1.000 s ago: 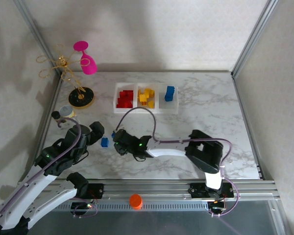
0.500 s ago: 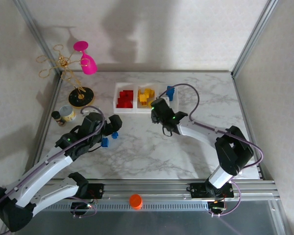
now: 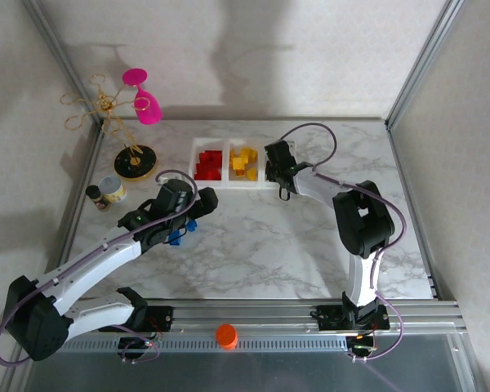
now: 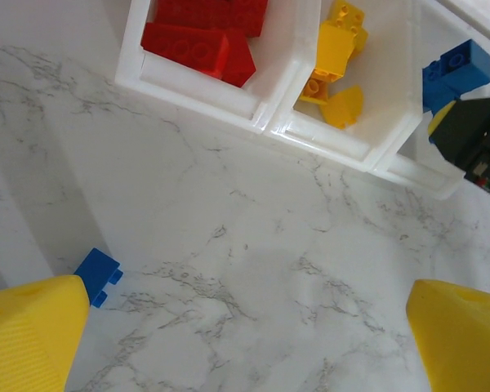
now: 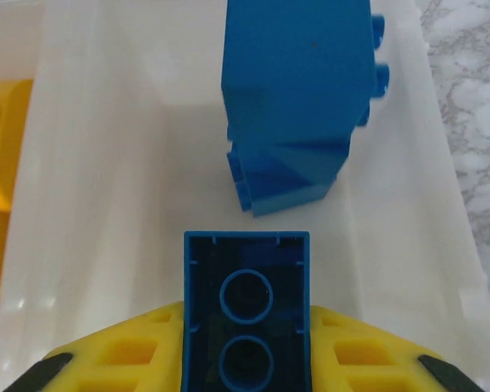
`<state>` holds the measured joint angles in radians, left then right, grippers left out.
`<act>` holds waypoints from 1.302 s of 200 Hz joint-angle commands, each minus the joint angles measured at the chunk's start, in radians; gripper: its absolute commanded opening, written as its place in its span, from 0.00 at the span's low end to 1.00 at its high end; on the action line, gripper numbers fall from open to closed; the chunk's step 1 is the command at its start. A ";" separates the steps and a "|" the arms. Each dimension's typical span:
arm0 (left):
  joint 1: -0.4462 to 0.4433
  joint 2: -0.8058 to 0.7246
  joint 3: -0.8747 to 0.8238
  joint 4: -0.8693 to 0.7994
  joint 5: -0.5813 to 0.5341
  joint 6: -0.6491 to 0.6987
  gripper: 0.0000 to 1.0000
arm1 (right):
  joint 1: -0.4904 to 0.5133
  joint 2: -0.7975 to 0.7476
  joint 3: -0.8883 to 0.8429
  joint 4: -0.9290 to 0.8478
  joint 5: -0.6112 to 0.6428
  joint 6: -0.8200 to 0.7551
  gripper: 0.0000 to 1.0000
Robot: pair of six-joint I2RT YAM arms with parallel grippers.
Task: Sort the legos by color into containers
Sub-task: Place the lego in the container.
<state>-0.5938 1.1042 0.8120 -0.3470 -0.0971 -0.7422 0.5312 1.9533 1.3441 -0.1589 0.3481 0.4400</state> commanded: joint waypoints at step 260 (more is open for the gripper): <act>0.028 -0.376 -0.040 -0.360 -0.154 -0.091 1.00 | 0.506 -0.130 -0.124 0.063 -0.107 0.115 0.66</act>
<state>-0.5739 0.7837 0.7830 -0.5842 -0.1871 -0.7872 0.9874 1.7721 1.2186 -0.1528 0.2634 0.5308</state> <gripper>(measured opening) 0.996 0.640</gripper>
